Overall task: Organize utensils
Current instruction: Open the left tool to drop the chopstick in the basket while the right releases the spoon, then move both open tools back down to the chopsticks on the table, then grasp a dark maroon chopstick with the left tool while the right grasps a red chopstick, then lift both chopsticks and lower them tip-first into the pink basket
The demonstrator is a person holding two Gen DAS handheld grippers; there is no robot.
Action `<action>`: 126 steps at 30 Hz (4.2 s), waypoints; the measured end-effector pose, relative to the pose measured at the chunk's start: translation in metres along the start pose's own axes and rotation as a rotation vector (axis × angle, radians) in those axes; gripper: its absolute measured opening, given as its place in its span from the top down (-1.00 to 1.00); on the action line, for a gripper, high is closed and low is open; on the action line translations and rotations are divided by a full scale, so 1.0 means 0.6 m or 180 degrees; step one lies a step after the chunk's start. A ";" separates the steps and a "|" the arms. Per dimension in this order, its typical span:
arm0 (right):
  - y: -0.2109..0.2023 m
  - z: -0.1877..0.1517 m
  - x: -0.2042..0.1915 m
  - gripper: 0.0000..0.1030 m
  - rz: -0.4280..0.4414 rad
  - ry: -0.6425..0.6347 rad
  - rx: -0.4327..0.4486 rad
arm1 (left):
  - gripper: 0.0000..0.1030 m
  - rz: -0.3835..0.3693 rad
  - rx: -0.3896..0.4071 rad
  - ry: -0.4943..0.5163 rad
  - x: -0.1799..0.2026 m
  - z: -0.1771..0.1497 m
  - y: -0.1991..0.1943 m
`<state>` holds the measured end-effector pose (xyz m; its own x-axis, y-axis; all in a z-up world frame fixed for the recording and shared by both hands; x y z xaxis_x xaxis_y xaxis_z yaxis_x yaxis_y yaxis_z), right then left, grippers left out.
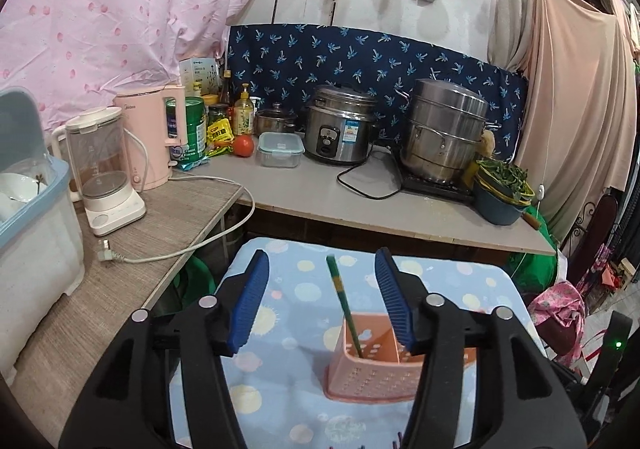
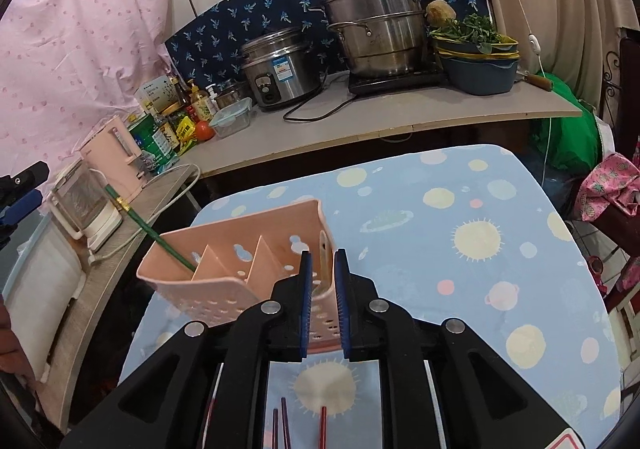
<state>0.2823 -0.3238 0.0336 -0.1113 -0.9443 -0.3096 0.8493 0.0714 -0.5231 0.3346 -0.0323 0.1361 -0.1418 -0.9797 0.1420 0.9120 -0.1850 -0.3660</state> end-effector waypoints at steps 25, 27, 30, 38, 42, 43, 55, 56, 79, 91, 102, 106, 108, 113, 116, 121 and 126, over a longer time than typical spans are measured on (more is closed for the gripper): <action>-0.192 -0.362 0.016 0.56 -0.0179 -0.0184 -0.0763 | -0.10 0.0033 -0.1310 0.0319 -0.033 -0.413 -0.147; -0.198 -0.376 0.009 0.56 -0.0168 -0.0224 -0.0777 | -0.10 0.0079 -0.1336 0.0378 -0.033 -0.432 -0.155; -0.201 -0.386 0.003 0.56 -0.0169 -0.0240 -0.0772 | -0.10 0.0076 -0.1406 0.0352 -0.035 -0.454 -0.165; -0.197 -0.402 -0.007 0.56 -0.0139 -0.0266 -0.0823 | -0.10 0.0035 -0.1514 0.0331 -0.034 -0.486 -0.188; -0.193 -0.409 -0.006 0.56 -0.0153 -0.0287 -0.0850 | -0.10 0.0020 -0.1545 0.0309 -0.035 -0.493 -0.192; -0.193 -0.409 -0.006 0.56 -0.0157 -0.0298 -0.0839 | -0.10 0.0013 -0.1553 0.0302 -0.035 -0.495 -0.192; -0.196 -0.414 0.004 0.74 -0.0211 -0.0295 -0.0833 | -0.10 -0.0051 -0.1617 0.0325 -0.026 -0.512 -0.195; -0.196 -0.414 0.005 0.76 -0.0213 -0.0290 -0.0831 | -0.10 -0.0054 -0.1623 0.0325 -0.025 -0.514 -0.195; -0.197 -0.417 0.005 0.78 -0.0233 -0.0300 -0.0821 | -0.04 -0.0030 -0.1640 0.0453 -0.026 -0.536 -0.217; -0.199 -0.417 0.005 0.79 -0.0232 -0.0313 -0.0820 | 0.51 -0.0078 -0.1676 0.0439 -0.029 -0.539 -0.234; -0.202 -0.417 0.005 0.86 -0.0222 -0.0321 -0.0815 | 0.86 -0.0130 -0.1691 0.0361 -0.031 -0.530 -0.238; -0.209 -0.407 0.003 0.86 -0.0208 -0.0323 -0.0769 | 0.86 -0.0115 -0.1648 0.0323 -0.034 -0.513 -0.243; -0.214 -0.399 0.002 0.86 -0.0189 -0.0316 -0.0733 | 0.86 -0.0120 -0.1609 0.0305 -0.035 -0.501 -0.246; -0.233 -0.360 -0.002 0.86 -0.0126 -0.0285 -0.0561 | 0.86 -0.0145 -0.1449 0.0260 -0.033 -0.457 -0.251; -0.247 -0.326 -0.006 0.86 -0.0105 -0.0280 -0.0407 | 0.86 -0.0146 -0.1351 0.0221 -0.035 -0.430 -0.251; -0.269 -0.260 -0.013 0.86 -0.0055 -0.0257 -0.0115 | 0.86 -0.0161 -0.1183 0.0090 -0.042 -0.375 -0.243; -0.280 -0.198 -0.017 0.86 -0.0004 -0.0230 0.0145 | 0.86 -0.0144 -0.0956 0.0048 -0.041 -0.315 -0.235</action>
<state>0.0796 -0.2880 0.0304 -0.0762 -0.9652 -0.2501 0.8720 0.0571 -0.4862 0.1370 0.0032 0.0104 -0.1874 -0.9705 0.1516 0.7503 -0.2410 -0.6156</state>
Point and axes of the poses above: each gripper's, at about its wrist camera, not at the fingertips, and y roughly the way its jaws point, x to its right, z to its top, the point moved 5 cm from there along y, roughly the way its jaws point, and after that the axes turned 6 degrees about x, right-handed, at the moved point
